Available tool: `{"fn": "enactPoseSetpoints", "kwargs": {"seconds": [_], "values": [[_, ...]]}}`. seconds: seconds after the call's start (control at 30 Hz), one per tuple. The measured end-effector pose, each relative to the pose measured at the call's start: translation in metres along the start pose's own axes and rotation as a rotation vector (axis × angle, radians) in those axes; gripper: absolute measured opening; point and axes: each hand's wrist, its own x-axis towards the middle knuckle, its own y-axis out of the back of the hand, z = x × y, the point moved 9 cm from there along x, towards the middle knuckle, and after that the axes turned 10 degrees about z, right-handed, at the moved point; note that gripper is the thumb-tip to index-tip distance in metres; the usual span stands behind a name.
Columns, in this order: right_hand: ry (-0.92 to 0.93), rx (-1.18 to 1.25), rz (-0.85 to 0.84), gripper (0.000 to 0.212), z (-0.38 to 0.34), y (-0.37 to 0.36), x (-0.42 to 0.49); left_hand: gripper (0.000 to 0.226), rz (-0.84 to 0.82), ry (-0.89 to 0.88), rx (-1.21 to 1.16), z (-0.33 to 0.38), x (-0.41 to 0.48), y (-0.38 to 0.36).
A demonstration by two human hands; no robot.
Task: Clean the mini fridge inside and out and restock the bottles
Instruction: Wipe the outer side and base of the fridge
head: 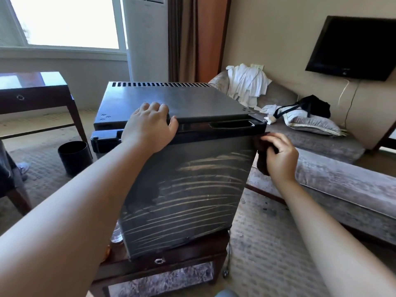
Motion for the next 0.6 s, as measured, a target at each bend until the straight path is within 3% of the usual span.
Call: {"fn": "enactPoseSetpoints", "kwargs": {"seconds": [0.13,0.23,0.37,0.47,0.6], "values": [[-0.119,0.008,0.049,0.041,0.013,0.002,-0.005,0.043,0.013,-0.006,0.014,0.000,-0.001,0.001],[-0.009,-0.046,0.026,0.037,-0.002,0.000,-0.013,0.043,0.024,-0.006,0.014,0.000,-0.001,0.001],[0.176,-0.056,-0.082,0.035,-0.027,-0.014,-0.036,0.044,0.025,-0.008,0.016,0.001,-0.001,0.002],[0.135,-0.060,-0.130,0.032,-0.014,-0.022,-0.057,0.044,0.021,-0.008,0.028,0.001,-0.003,0.003],[0.035,-0.055,-0.318,0.032,0.012,-0.031,-0.088,0.043,0.032,-0.018,0.038,0.003,-0.003,0.005]]}}
